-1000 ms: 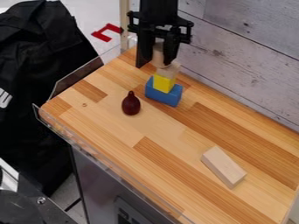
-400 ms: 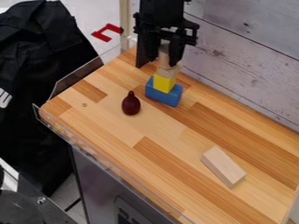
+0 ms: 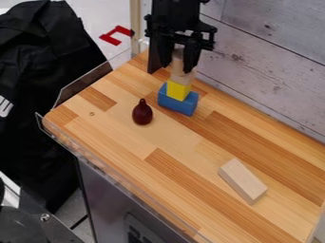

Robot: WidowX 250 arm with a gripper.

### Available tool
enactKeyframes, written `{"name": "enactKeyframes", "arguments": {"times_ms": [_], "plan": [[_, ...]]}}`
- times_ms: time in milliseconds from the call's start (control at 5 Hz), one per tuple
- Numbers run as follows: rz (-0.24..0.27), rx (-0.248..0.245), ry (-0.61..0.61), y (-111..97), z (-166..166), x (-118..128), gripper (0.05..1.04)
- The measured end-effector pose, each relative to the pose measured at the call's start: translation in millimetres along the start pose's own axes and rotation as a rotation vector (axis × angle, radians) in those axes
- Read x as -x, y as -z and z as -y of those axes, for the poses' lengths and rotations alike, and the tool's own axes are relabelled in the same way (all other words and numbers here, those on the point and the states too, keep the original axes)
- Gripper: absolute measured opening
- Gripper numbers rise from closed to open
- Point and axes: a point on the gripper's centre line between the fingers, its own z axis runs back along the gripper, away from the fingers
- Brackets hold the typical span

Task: Remove the clynder on top of the table and put it on top of the triangle

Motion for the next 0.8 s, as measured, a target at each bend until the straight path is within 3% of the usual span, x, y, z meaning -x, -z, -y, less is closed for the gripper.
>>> {"name": "enactKeyframes", "arguments": {"times_ms": [200, 400, 600, 800], "plan": [[-0.002, 0.011, -0.002, -0.1, 1.3, 0.4, 0.891], [-0.003, 0.028, -0.015, 0.2, 3.3, 0.6, 1.007], [0.007, 0.036, -0.021, -7.9, 3.2, 1.8, 1.001], [0.075, 0.016, -0.01, -34.2, 5.6, 4.8, 1.001]]}}
